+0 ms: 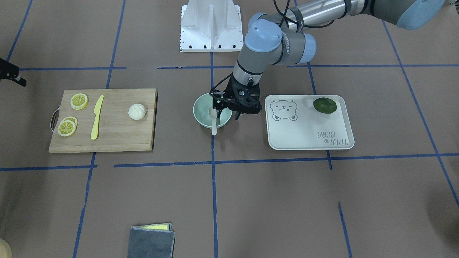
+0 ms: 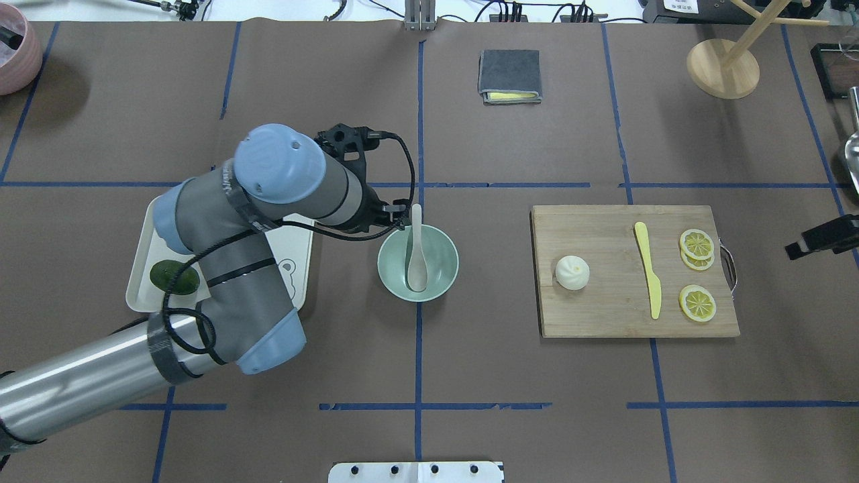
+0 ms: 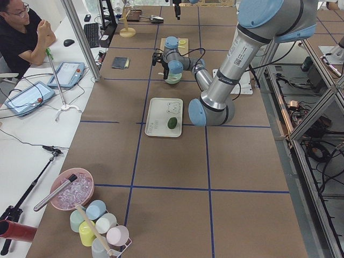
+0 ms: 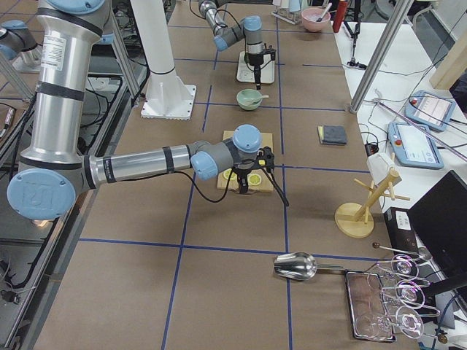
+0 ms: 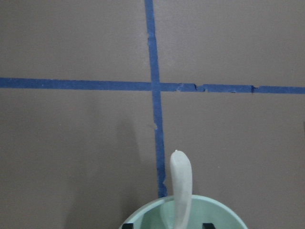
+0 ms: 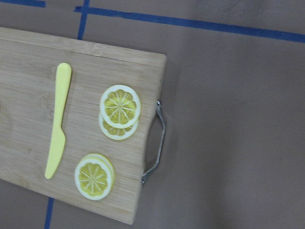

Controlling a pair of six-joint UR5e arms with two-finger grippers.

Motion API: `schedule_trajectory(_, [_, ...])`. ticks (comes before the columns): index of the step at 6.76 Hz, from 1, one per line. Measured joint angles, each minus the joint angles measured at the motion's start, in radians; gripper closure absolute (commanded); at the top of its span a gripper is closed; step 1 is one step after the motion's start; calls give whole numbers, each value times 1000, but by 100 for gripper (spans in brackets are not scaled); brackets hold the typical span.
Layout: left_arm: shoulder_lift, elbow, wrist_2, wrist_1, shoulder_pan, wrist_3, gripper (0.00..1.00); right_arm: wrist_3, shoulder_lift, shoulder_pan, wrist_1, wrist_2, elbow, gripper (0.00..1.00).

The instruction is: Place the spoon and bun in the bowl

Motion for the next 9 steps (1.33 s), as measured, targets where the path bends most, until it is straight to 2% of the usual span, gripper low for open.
schedule_trajectory(1, [48, -69, -4, 41, -42, 59, 40, 209, 51, -102, 83, -49, 2, 0])
schedule_trajectory(2, [98, -137, -29, 104, -103, 140, 39, 401, 117, -232, 132, -155, 7, 0])
schedule_trajectory(4, [205, -239, -82, 166, -218, 256, 38, 645, 265, -463, 112, -415, 30, 0])
schedule_trajectory(6, [246, -261, -90, 172, -256, 284, 36, 731, 388, -584, -52, -601, 47, 1])
schedule_trajectory(7, [249, -259, -90, 173, -259, 286, 35, 738, 406, -634, -118, -712, 51, 2])
schedule_trajectory(8, [249, -257, -90, 173, -259, 285, 35, 740, 406, -659, -148, -778, 51, 2])
schedule_trajectory(9, [249, -256, -89, 173, -259, 282, 34, 740, 398, -667, -158, -804, 51, 5])
